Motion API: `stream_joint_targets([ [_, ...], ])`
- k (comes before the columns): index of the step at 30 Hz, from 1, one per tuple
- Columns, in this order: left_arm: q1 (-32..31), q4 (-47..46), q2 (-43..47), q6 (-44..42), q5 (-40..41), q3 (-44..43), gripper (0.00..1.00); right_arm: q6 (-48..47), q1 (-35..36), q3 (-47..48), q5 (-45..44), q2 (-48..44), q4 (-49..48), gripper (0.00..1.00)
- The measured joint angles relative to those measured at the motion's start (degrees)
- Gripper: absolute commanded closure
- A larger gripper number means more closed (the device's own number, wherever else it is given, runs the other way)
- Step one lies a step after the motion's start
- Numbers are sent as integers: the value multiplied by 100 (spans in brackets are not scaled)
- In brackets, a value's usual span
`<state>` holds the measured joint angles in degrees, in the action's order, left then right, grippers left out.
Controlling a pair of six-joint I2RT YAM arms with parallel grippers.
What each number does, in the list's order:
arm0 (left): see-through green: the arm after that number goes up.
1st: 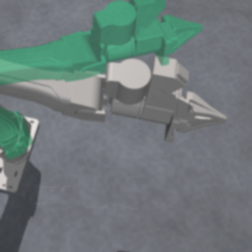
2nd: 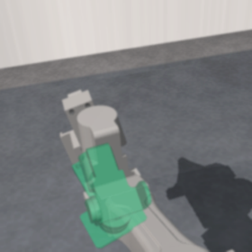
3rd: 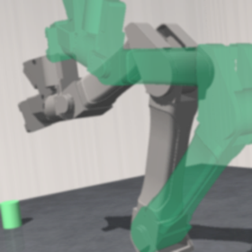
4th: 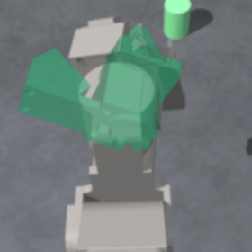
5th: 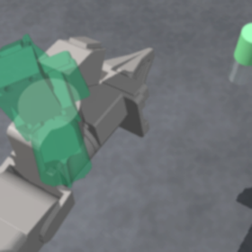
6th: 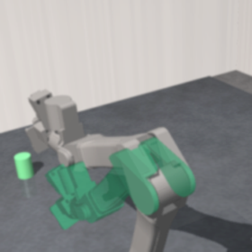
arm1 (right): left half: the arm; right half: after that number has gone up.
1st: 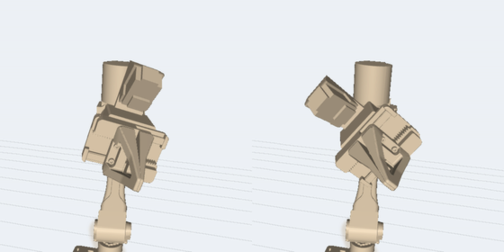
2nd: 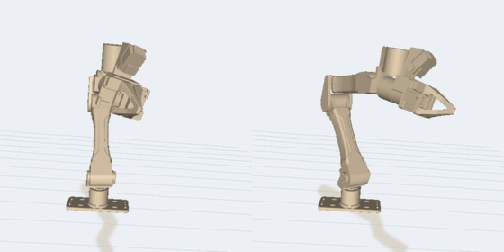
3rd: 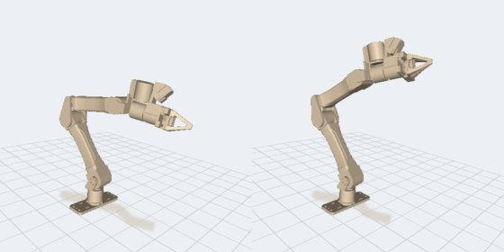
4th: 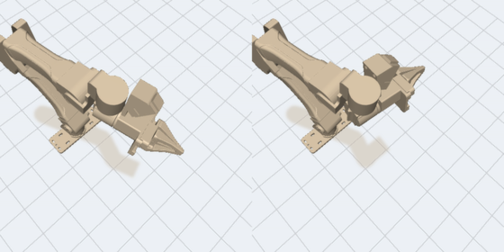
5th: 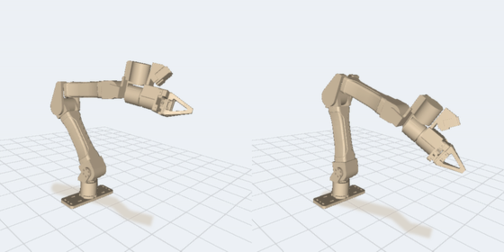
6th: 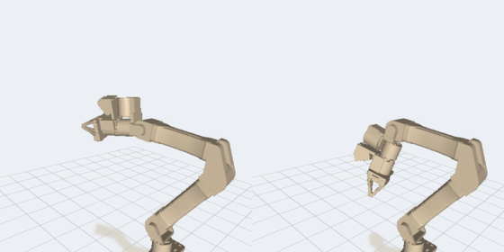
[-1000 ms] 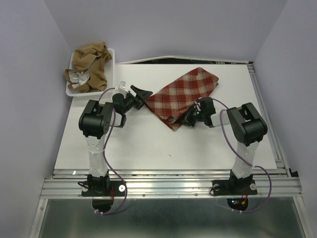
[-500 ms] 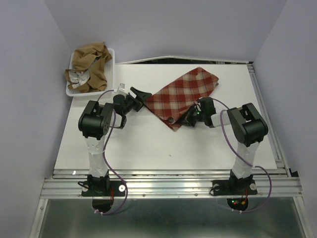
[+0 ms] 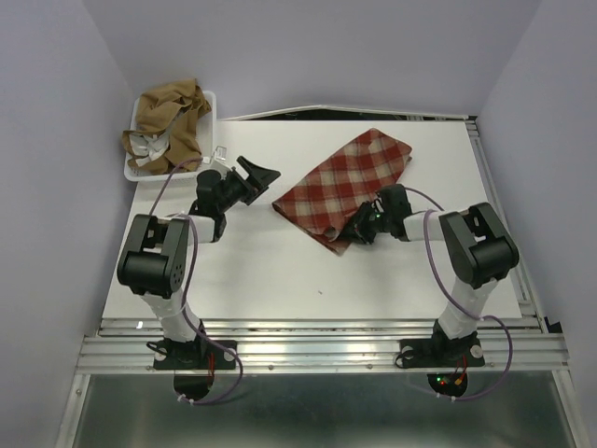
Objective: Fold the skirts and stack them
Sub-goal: Fold the skirt
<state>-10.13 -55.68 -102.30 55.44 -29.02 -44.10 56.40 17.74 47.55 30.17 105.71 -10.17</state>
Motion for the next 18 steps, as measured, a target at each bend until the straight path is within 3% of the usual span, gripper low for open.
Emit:
stream_joint_targets([
  [2, 20, 291, 363, -109, -96, 92, 1, -28, 4, 2, -15, -120, 245, 58],
  [9, 55, 2354, 1670, -1196, -195, 35, 1, -323, 4, 131, -120, -459, 1475, 57],
  [14, 50, 3554, 1891, -2347, -107, -949, 2, -1010, 4, 428, -295, -575, 2594, 72],
  [18, 13, 4367, 1818, -3300, -17, -1696, 2, -2085, 2, 850, -236, -581, 3576, 86],
])
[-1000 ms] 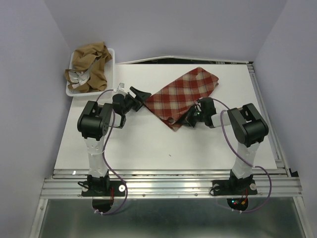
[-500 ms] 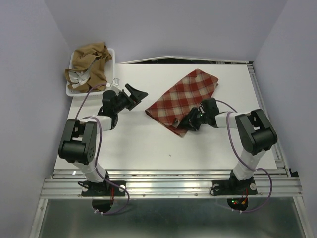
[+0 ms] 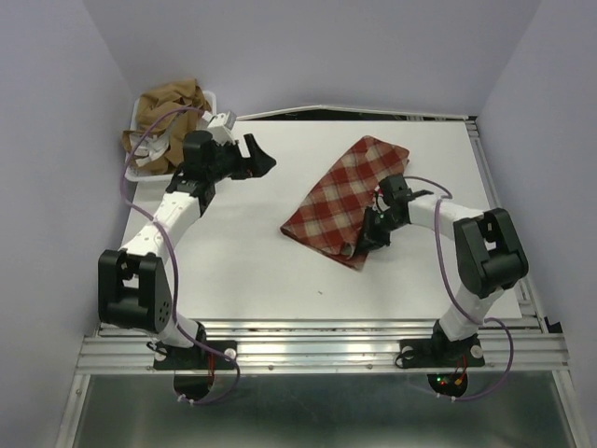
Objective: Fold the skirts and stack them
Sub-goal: Fold the skirt
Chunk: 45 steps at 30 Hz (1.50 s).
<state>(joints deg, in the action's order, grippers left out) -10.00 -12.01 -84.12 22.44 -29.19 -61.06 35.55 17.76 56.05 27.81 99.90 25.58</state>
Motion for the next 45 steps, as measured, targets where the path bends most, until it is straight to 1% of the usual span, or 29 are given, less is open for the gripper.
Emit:
stream_joint_targets([
  [1, -46, 160, -72, -251, 33, -173, 1, -442, 0, 197, 55, 0, 334, 89],
  [3, -212, 538, -299, -734, 122, -573, 2, -1276, 2, 776, 177, 0, 1054, 89],
  [4, -332, 785, -457, -1056, 168, -809, 1, -1838, 2, 1154, 243, 0, 1434, 87],
  [6, -675, 1217, -841, -1694, 330, -1270, 2, -2468, 2, 1668, 310, -35, 1755, 86],
  [9, -1060, 1709, -1193, -2411, 431, -1633, 1, -3467, 2, 2087, 348, -319, 2243, 76],
  [11, -1215, 1912, -1259, -2771, 376, -1683, 1, -3928, -22, 2179, 343, -664, 2559, 74],
  [13, -1333, 2098, -1272, -3147, 304, -1685, 2, -4068, -55, 2253, 350, -911, 2660, 74],
  [14, -1364, 2135, -1272, -3279, 271, -1685, 10, -4079, -66, 2291, 354, -988, 2660, 75],
  [15, -1416, 2184, -1276, -3475, 236, -1685, 14, -4070, -87, 2354, 382, -1058, 2621, 75],
  [16, -1453, 2212, -1283, -3578, 214, -1685, 21, -4037, -94, 2391, 409, -1060, 2566, 76],
  [19, -1626, 2308, -1443, -4076, 149, -1690, 35, -3851, -127, 2406, 553, -811, 2245, 78],
  [21, -1775, 2424, -1644, -4354, 149, -1709, 43, -3657, -160, 2420, 656, -332, 1937, 78],
  [25, -2061, 2675, -2118, -4774, 306, -1709, 49, -3357, -280, 2417, 787, 798, 1475, 77],
  [26, -2111, 2721, -2221, -4850, 363, -1707, 54, -3307, -297, 2417, 793, 1001, 1366, 76],
  [29, -2251, 2813, -2551, -5112, 627, -1676, 63, -3259, -348, 2417, 800, 1508, 1110, 75],
  [33, -2247, 2793, -2809, -5322, 911, -1493, 69, -3322, -417, 2476, 946, 1919, 979, 73],
  [35, -2238, 2699, -2800, -5368, 909, -1357, 74, -3442, -422, 2520, 999, 1963, 997, 67],
  [37, -2234, 2522, -2693, -5359, 883, -1141, 79, -3617, -422, 2555, 1071, 1976, 1040, 66],
  [38, -2234, 2500, -2667, -5355, 866, -1099, 80, -3748, -420, 2597, 1075, 1982, 1097, 63],
  [39, -2238, 2465, -2599, -5344, 809, -986, 83, -3834, -420, 2636, 1078, 2000, 1154, 63],
  [42, -2358, 2516, -2337, -5351, 667, -654, 85, -4253, -400, 2916, 1163, 2157, 1515, 64],
  [45, -2623, 2728, -2028, -5355, 518, -321, 83, -4653, -396, 3062, 1333, 2273, 1834, 67],
])
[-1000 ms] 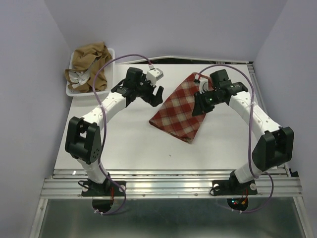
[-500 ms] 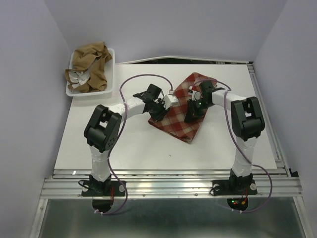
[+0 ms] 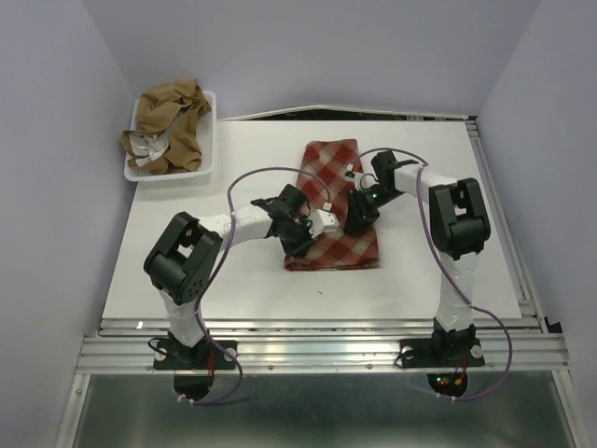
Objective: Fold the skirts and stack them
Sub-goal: Fold the skirt
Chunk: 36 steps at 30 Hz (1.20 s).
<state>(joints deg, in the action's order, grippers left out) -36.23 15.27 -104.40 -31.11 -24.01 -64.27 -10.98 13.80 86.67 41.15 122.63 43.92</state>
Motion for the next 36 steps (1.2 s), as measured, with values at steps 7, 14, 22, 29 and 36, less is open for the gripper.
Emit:
stream_joint_targets([
  [7, -376, 1134, 197, 197, -501, -20, 85, -101, 85, -566, 450, -92, 221, 73],
  [14, 505, 1569, -492, 413, -1025, -684, 85, -66, 87, -1075, 619, -293, 269, 70],
  [22, 476, 1740, -483, 258, -713, -734, 69, -492, 595, -1174, 883, -304, 1088, 64],
  [29, 1207, 2284, -2041, 439, 136, -3427, 64, -850, 1655, -859, 1381, -387, 1926, 54],
  [36, 1615, 2256, -4000, 852, 498, -7163, 45, -358, 634, 1191, 1784, -378, 2035, 48],
])
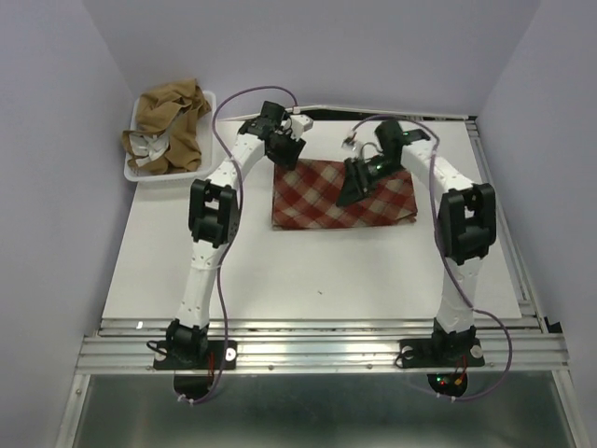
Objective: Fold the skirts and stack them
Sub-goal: Fold the skirt
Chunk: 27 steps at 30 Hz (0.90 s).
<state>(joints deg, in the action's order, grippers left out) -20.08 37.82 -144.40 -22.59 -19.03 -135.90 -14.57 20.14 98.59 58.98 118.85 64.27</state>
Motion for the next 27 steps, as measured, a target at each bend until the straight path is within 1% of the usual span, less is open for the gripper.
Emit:
stream_joint_targets([
  [1, -4, 0, 39, 28, -4, 4, 44, 140, -450, 422, -146, 7, -186, 48],
  [2, -20, -96, 186, 72, -35, 179, 43, 232, -669, 658, -293, 7, -330, 46],
  [3, -44, -293, 444, 131, -70, 579, 40, 280, -1069, 1038, -599, 13, -535, 46],
  [4, -63, -535, 822, 181, -105, 1174, 40, 299, -1217, 1189, -844, 13, -675, 46],
  [5, -85, -645, 1167, 223, -157, 1711, 40, 295, -1510, 1401, -1296, 13, -997, 46],
  [6, -111, -750, 1635, 258, -221, 2275, 40, 289, -1622, 1475, -1513, 13, -1163, 46],
  [7, -146, -966, 2103, 313, -306, 2920, 40, 273, -1692, 1499, -1934, 13, -1451, 46],
  [9, -245, -1134, 2981, 391, -446, 3803, 41, 236, -1679, 1499, -2542, 90, -1840, 46],
  [13, -490, -1493, 4061, 667, -710, 4715, 41, 192, -1449, 1497, -3348, 595, -2459, 47],
  [15, -619, -1781, 4454, 879, -894, 5274, 41, 140, -1364, 1484, -3593, 920, -2662, 51],
  [17, -684, -1967, 4629, 1005, -1014, 5768, 41, 79, -1307, 1325, -3770, 1128, -2824, 53],
  [19, -708, -2076, 4621, 1169, -1110, 6290, 41, -28, -1296, 962, -3950, 1191, -2896, 57],
  [22, -706, -2096, 4474, 1342, -1152, 6734, 41, -225, -1309, 339, -4098, 970, -3250, 58],
  [24, -706, -2107, 4354, 1445, -1176, 6857, 42, -313, -1333, -153, -4172, 708, -3405, 58],
  [27, -678, -2302, 4065, 1572, -1220, 6804, 42, -323, -1333, -911, -4212, 199, -3554, 58],
])
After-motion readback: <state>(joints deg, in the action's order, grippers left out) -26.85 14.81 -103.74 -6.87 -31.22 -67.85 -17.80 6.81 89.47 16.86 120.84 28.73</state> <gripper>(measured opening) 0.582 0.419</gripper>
